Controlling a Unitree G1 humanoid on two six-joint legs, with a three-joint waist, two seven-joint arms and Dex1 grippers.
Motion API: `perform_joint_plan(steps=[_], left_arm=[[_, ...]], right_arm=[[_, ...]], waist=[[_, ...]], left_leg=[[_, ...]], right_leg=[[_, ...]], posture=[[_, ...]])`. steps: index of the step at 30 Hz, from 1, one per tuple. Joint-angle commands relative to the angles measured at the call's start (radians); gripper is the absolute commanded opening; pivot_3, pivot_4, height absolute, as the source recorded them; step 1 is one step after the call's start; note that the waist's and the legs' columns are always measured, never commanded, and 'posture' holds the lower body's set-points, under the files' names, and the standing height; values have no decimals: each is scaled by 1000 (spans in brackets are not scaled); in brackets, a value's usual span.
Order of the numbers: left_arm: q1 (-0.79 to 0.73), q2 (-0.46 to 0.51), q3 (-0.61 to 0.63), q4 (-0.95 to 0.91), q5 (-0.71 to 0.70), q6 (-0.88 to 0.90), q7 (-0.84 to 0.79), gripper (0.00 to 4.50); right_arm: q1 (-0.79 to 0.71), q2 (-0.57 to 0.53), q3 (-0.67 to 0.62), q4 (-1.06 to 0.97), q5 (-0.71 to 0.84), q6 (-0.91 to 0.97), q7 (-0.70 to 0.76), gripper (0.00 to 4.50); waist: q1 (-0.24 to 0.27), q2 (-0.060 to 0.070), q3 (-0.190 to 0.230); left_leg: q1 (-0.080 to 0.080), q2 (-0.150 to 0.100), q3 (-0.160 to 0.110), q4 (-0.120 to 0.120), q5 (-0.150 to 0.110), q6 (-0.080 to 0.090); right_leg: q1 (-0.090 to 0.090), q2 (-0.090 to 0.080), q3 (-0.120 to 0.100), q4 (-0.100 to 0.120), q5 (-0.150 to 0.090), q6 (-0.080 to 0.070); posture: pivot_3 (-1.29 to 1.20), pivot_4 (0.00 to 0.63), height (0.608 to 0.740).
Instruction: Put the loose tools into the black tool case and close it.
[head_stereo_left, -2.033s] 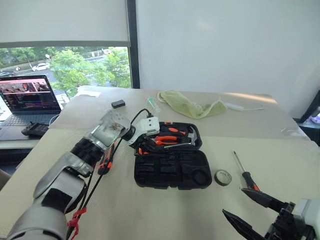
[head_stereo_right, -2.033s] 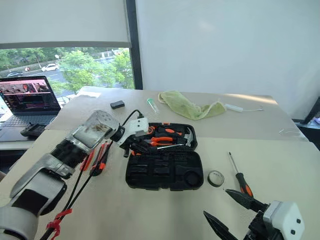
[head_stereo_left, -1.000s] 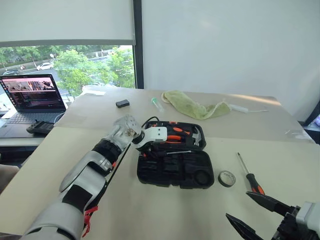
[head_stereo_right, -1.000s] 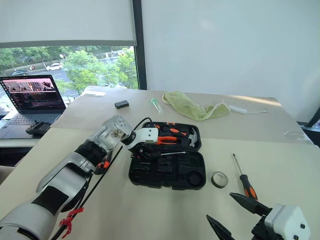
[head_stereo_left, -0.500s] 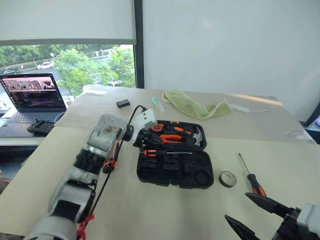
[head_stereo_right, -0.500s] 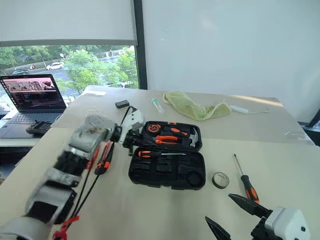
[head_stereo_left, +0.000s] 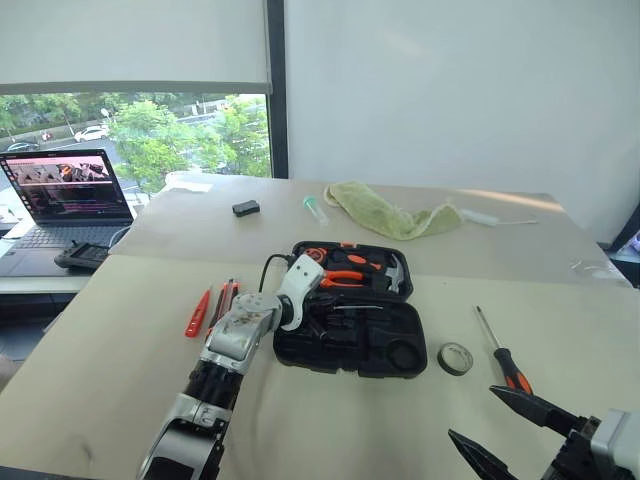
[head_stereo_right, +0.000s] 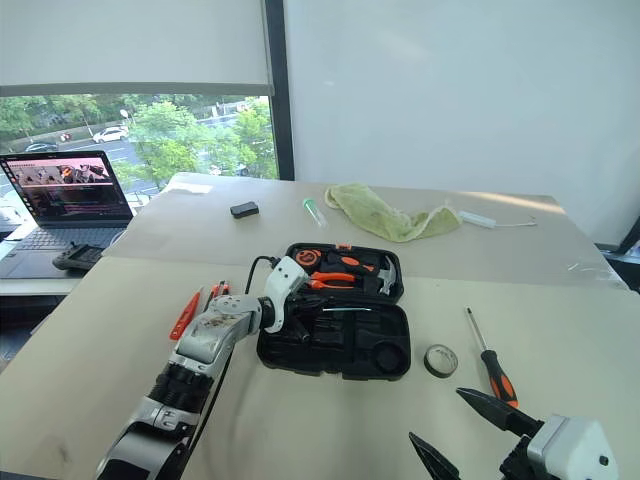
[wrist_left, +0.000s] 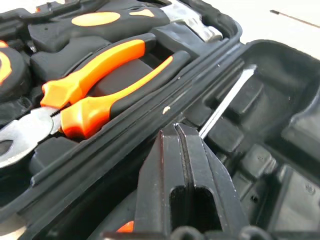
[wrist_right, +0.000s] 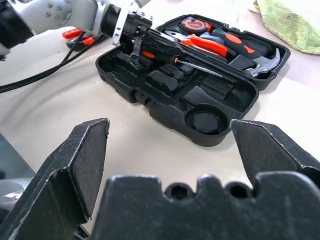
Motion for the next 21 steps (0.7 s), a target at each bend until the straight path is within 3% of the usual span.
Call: perform_joint_plan(steps=[1,9,13,17,21], left_arm=[[52,12,-104,98,63,-53,-7,9],[26,9,-93,193,60,-164,-25,9],[52,-24,102,35,-178,-165,-98,9],[85,137,178,-132,-371,-12,-322,9],[91,311,203,-216,-475,35,-498,1139]], right_arm=[[-40,5,-11,-20,-5,54,-56,4500],[-219,-1,-60,-11,29,241,-214,4500],[-278,-93,-152,-19,74,430,-349,4500],[-372,-192,-196,60,234,597,-419,4500],[-509,-298,-191,153,306,756,-503,4500]], waist=[[0,2,-4],[1,6,-19],[-2,8,-20],[-16,3,-15],[-26,6,-12]], left_leg=[[1,0,0,-1,0,0],[2,-1,0,-1,0,0],[1,-1,1,-1,0,0],[-3,0,0,-1,1,-1],[-2,1,0,-2,1,-2]], right_leg=[[0,-1,0,0,0,-1],[2,-1,-1,0,-2,-3],[1,-1,-1,0,-2,-3],[-4,-1,-1,1,-1,-3],[-4,4,-1,1,-2,-5]], posture=[[0,150,740],[0,150,740],[0,150,740],[0,150,740],[0,150,740]])
